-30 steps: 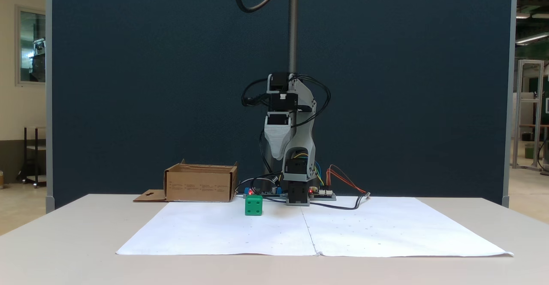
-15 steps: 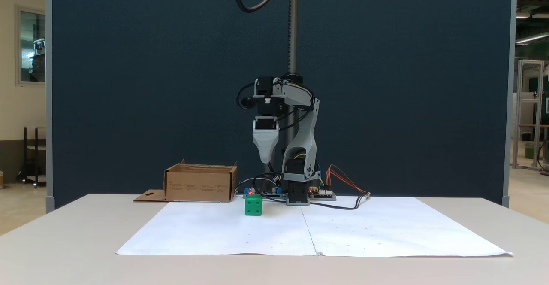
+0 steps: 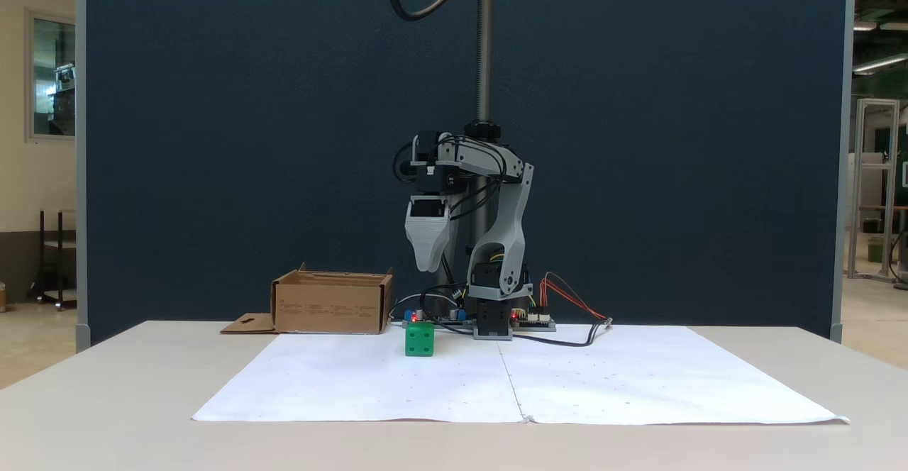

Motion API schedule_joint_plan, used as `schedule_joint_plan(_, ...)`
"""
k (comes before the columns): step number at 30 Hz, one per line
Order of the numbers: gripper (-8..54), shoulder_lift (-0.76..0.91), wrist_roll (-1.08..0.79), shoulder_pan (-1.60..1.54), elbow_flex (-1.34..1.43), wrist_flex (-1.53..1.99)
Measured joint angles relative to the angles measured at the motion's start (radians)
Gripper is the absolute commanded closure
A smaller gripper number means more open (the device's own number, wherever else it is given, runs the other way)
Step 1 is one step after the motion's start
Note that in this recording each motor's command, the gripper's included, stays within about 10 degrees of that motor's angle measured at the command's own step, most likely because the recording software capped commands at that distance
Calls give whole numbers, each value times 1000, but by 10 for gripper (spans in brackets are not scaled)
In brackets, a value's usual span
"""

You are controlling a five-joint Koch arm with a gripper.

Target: Grasp a green dice and put it in the bin.

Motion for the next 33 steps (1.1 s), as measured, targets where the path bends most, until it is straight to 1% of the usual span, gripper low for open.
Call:
schedule_joint_plan(8,1,63,0,40,120,0)
schedule_joint_plan(12,-4,94,-44,63,186,-14)
schedule_joint_plan(17,-4,129,-115,91,284,-118)
schedule_joint_plan(20,-4,140,-118,92,351,-190)
schedule_joint_plan(33,-4,176,-118,98,454,-331)
